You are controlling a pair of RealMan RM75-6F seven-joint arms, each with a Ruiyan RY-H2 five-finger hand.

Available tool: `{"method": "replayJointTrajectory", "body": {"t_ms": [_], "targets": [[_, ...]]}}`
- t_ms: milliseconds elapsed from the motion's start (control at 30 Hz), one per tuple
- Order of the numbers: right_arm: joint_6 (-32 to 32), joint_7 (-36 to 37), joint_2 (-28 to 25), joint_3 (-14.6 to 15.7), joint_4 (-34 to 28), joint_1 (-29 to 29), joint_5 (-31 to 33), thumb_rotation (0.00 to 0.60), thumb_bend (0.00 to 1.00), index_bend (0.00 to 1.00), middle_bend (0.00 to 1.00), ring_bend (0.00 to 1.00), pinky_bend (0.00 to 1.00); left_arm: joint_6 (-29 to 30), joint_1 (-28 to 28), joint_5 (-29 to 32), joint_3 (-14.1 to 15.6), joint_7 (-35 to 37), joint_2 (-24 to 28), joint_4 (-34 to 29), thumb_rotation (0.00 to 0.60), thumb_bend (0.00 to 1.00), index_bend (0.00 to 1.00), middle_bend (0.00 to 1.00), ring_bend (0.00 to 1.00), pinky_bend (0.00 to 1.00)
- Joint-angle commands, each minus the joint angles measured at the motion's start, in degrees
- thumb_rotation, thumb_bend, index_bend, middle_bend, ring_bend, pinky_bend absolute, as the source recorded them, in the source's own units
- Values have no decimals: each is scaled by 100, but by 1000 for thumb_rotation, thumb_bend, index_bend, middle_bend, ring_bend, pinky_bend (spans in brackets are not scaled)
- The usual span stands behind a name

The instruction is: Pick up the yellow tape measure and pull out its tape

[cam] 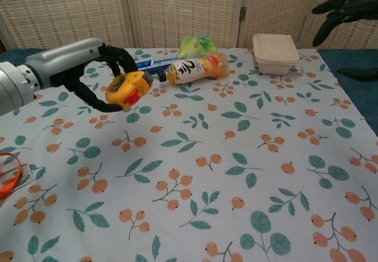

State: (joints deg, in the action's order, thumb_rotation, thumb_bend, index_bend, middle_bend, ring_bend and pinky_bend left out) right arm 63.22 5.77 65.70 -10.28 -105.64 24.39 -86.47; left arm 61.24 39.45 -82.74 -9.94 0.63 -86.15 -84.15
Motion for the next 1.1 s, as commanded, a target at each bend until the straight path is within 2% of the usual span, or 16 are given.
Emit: {"method": "replayJointTrajectory", "body": {"t_ms": [33,233,433,767,1100], "targets": [[-421,-200,248,-219,-235,385,491,600,382,392,55,32,0,200,53,-41,-83,-416,-1,-474,600,341,547,534,439,144],[-689,-644,555,-397,-400,762,1129,600,381,416,45,21,0,226,147,45,-143,-862,-156,-821,600,341,547,536,440,142],[-823,-821,772,-528,-438,1050,1578,600,381,432,35,9,0,224,257,167,-223,-1223,-322,-914,600,341,547,536,441,141],[-934,-1044,978,-650,-412,1419,2120,600,382,460,34,6,0,195,375,419,-325,-1466,-498,-1042,600,342,547,536,442,125],[-995,-1149,1056,-633,-377,1649,2397,600,382,466,34,6,0,231,442,523,-349,-1685,-559,-1155,600,342,547,536,441,122]]}}
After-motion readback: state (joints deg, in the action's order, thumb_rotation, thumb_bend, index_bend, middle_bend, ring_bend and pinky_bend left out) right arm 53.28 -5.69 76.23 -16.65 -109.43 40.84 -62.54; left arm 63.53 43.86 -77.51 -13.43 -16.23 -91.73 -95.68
